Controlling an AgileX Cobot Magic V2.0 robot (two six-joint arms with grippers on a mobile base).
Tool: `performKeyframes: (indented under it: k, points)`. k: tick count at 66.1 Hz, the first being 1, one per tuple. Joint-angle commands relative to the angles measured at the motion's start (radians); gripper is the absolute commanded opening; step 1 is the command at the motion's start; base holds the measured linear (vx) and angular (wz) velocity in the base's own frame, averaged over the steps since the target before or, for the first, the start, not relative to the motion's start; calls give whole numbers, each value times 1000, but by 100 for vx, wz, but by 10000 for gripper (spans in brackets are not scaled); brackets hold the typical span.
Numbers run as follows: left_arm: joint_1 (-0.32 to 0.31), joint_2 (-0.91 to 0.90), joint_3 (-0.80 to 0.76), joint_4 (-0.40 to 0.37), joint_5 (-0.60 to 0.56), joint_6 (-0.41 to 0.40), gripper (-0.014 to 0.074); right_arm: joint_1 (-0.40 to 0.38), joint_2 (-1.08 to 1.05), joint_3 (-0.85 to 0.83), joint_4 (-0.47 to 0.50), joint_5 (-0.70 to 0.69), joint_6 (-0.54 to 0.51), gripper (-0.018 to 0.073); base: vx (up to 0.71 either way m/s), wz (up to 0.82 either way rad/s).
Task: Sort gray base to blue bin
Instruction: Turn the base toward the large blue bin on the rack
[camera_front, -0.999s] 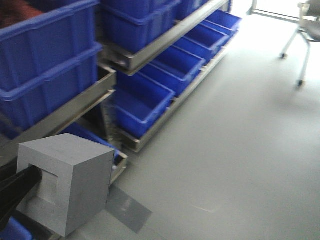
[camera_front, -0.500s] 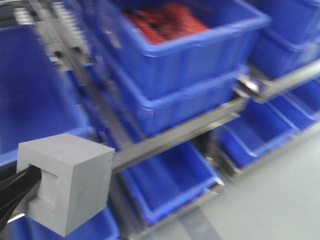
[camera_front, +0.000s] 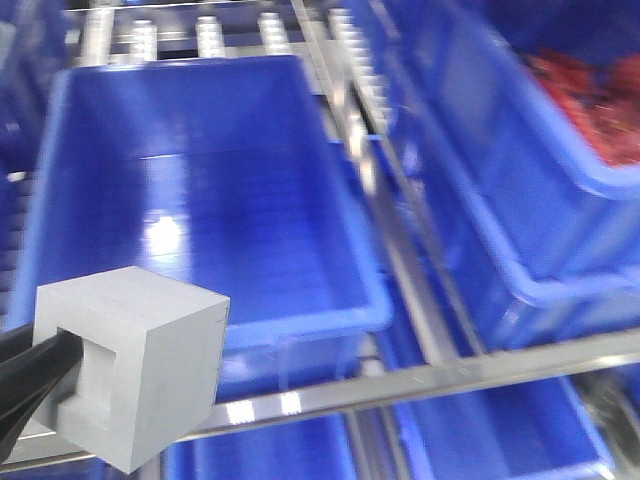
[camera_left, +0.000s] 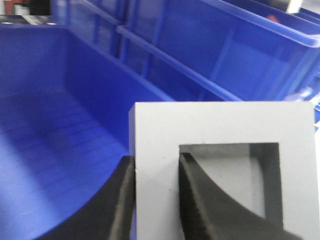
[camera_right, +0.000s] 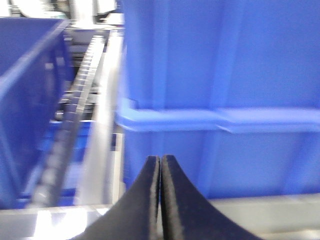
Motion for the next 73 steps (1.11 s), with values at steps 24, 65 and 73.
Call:
performKeyframes:
  k: [24,65,73]
  points:
    - [-6,1,-31,-6,-105,-7,-6,0,-11,14,-10,-77,-5,-9,9,33]
    - [-6,1,-31,-6,-105,-7,-6,0,-11,14,-10,-77,-5,-9,8,7]
    - [-6,1,-31,-6,-105,-7,-6,0,-11,14,-10,-77,-5,-9,9,-3]
